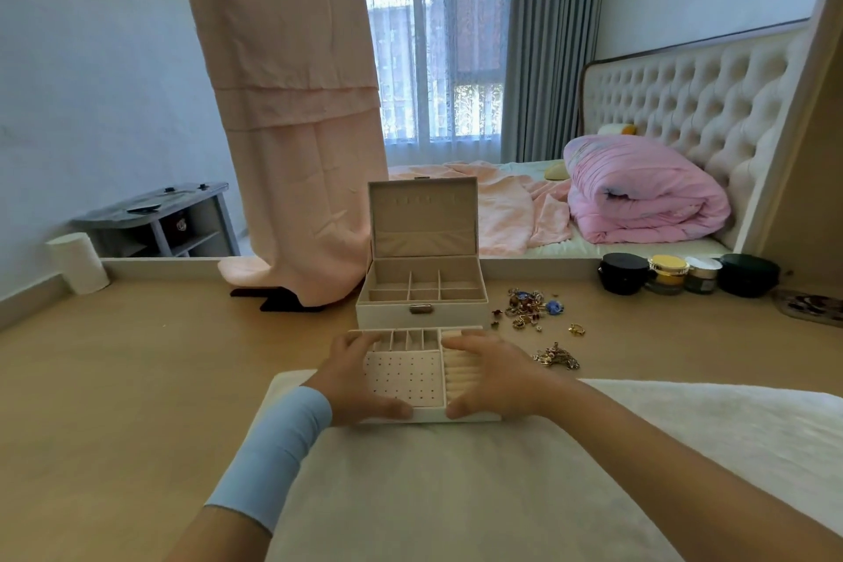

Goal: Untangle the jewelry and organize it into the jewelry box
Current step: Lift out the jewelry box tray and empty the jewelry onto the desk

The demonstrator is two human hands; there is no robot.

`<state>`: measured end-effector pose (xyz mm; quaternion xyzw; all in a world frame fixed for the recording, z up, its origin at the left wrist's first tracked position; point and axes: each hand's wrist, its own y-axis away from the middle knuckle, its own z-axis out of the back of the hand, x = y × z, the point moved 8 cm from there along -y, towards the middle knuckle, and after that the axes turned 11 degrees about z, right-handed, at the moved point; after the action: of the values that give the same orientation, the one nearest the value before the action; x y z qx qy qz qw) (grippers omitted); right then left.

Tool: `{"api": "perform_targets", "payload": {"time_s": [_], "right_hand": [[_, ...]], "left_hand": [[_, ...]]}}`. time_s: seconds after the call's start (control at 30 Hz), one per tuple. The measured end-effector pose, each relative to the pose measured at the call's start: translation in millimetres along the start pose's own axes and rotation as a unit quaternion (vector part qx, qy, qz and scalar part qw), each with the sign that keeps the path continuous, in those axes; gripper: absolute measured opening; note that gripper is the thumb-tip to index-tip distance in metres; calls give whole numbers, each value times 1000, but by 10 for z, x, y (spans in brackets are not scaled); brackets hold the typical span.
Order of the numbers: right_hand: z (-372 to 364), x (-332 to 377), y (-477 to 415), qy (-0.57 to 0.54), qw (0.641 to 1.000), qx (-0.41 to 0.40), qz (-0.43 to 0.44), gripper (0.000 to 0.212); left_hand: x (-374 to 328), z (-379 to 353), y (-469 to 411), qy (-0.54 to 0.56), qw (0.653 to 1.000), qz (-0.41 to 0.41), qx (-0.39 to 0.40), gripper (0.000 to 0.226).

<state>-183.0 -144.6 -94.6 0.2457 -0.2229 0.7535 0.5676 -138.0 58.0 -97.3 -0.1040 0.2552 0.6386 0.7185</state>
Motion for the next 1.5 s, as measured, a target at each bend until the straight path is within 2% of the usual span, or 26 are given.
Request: {"api": "perform_targets", "payload": {"time_s": [0.13,0.27,0.43,0.53,0.9,1.1,1.27,1.4,1.5], "right_hand": [[165,48,0,-15,998,-46,44,91],[370,-22,-117,-52,993,-84,60,80],[567,-154,-451,-104,986,-116,58,57],[630,-271,-670,-121,983,-132,48,48],[653,-609,-1386,-65,988,-137,29,45],[623,-687,-1559,-41,991,-123,36,47],[501,-720,-1649,-3,994,-101,42,53],[437,-781,-1640,21,995,-95,38,49],[431,-882,-1605,-23,995,-99,6,63]], "left_hand": [[-149,229,22,12,997,-49,-59,111],[-283,334,-131,21,994,-93,-61,107],[-435,515,-483,65,988,-94,-104,81],[-453,489,-764,90,987,-84,-101,69],[-355,437,-1526,146,982,-74,-99,50],[-295,443,-1700,171,977,-73,-104,55],[-231,416,-1791,137,983,-69,-98,63],[-252,337,-1823,40,993,-69,-88,67],[-261,265,-1803,-48,995,-49,-68,90]]}}
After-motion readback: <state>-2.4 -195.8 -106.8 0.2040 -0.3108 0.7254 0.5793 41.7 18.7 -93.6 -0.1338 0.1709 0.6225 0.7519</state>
